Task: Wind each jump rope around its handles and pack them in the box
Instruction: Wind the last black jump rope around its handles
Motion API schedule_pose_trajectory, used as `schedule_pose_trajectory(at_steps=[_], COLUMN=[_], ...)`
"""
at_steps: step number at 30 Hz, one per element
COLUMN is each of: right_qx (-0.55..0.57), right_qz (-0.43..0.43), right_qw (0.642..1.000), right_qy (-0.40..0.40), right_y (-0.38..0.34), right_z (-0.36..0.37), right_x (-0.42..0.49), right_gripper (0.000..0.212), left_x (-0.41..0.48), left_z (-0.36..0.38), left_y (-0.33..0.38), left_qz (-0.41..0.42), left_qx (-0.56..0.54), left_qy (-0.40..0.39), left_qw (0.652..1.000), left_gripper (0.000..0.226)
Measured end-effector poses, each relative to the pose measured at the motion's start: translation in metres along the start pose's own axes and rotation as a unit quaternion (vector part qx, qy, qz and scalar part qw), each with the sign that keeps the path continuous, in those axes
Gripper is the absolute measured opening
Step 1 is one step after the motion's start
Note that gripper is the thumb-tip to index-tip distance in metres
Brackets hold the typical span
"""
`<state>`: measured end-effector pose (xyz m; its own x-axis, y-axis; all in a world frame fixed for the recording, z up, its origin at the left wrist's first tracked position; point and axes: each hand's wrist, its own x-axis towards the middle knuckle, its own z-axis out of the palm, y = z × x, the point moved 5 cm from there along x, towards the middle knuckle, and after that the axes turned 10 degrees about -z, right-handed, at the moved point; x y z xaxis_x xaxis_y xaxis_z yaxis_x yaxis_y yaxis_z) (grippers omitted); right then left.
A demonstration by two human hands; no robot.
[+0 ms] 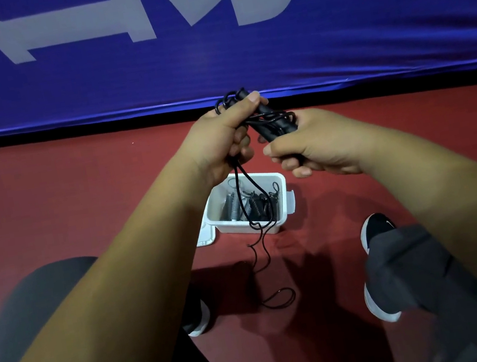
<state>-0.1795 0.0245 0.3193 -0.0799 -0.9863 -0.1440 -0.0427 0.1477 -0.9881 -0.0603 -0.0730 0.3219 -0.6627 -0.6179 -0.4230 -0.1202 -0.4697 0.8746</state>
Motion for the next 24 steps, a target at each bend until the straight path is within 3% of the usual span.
schedule_pose_trajectory(at_steps=[5, 8, 12, 16, 24], right_qx=[-0.054, -0.055, -0.066, -0.009, 0.107], right_qz=[-0.017, -0.025, 0.002, 0.011, 0.044], right_qw=[0.996, 0.99, 0.989, 0.989, 0.983], right_qy=[0.061, 0.127, 0.134, 0.149, 0.142], right_y=[-0.002, -0.003, 0.011, 0.026, 0.032], right_z=[-0.01, -0.031, -0.051, -0.051, -0.046], right_x=[0.004, 0.008, 0.012, 0.014, 0.01], right_gripper=[0.018, 0.02, 0.018, 0.027, 0.021], left_x=[-0.003, -0.007, -0.011, -0.018, -0.018], left_z=[0.001, 0.006, 0.017, 0.021, 0.008], left_y=[0.003, 0.005, 0.005, 0.01, 0.01], left_qz=[-0.035, -0.061, -0.047, -0.022, 0.048], left_qx=[0.021, 0.114, 0.187, 0.244, 0.459], left_qy=[-0.013, -0.019, -0.076, -0.121, -0.028], left_qw=[0.999, 0.991, 0.978, 0.962, 0.887], left_gripper=[0.026, 0.035, 0.031, 0.026, 0.028])
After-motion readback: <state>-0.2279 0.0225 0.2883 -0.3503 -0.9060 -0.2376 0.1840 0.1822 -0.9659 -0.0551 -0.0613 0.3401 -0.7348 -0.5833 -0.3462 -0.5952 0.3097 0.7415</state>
